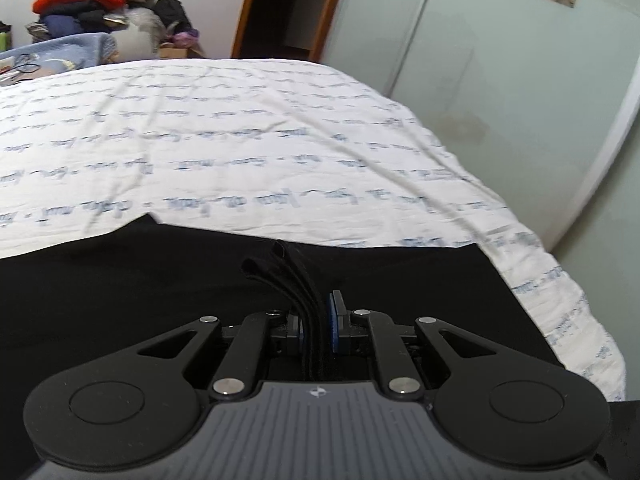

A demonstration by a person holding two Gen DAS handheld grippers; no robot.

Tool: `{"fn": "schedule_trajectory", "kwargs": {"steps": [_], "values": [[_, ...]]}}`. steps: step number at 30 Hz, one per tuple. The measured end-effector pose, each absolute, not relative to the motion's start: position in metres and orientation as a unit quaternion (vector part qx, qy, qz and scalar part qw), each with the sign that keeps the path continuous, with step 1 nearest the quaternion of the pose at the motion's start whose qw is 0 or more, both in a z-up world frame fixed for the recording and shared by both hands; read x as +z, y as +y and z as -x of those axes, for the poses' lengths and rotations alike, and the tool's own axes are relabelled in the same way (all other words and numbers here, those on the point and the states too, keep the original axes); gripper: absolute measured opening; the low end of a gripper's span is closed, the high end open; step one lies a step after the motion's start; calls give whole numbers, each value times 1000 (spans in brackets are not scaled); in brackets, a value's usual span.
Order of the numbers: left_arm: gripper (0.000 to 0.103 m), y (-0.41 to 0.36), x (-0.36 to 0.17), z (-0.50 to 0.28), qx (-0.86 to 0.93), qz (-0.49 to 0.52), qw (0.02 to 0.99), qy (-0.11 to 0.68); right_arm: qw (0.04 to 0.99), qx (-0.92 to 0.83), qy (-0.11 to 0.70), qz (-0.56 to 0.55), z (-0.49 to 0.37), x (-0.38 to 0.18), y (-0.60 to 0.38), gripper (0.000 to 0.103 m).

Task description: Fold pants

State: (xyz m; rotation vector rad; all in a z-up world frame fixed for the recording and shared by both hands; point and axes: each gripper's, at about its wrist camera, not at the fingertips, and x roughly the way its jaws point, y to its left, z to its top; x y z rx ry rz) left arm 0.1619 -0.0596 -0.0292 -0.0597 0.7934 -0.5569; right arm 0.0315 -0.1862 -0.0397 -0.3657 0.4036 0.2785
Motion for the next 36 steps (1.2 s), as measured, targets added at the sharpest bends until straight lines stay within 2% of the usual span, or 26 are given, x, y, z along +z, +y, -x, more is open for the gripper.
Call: {"fn": "schedule_trajectory", "kwargs": {"steps": [10,11,13,17,18,23,26,29,32,36], "values": [[11,-45,-41,-167,-248,-18,892,378,947,169,213,173,-41,-44,-174,11],[14,-44,-42,-167,-244,-18,891,382,944,174,220,173,-43,-47,-174,17],[24,-38,-41,-168,-229,-11,894,385,936,186,240,177,-44,-51,-172,39],[54,-21,-36,-167,-174,-6,917,358,934,203,224,189,-20,-42,-185,39],[56,-17,-33,-166,-163,-6,923,349,937,202,222,180,-15,-37,-195,39],[56,-26,-25,-168,-177,-20,922,343,960,117,226,121,-23,-17,-264,39],[56,-51,-28,-161,-222,-51,909,350,957,37,272,95,-56,-21,-306,39],[56,-75,-40,-160,-228,-98,901,357,943,31,328,46,-86,-34,-337,39],[60,-80,-51,-168,-206,-110,902,362,930,24,364,32,-109,-54,-341,39],[59,-68,-35,-152,-215,-92,909,345,936,7,348,45,-114,-53,-316,40]]}}
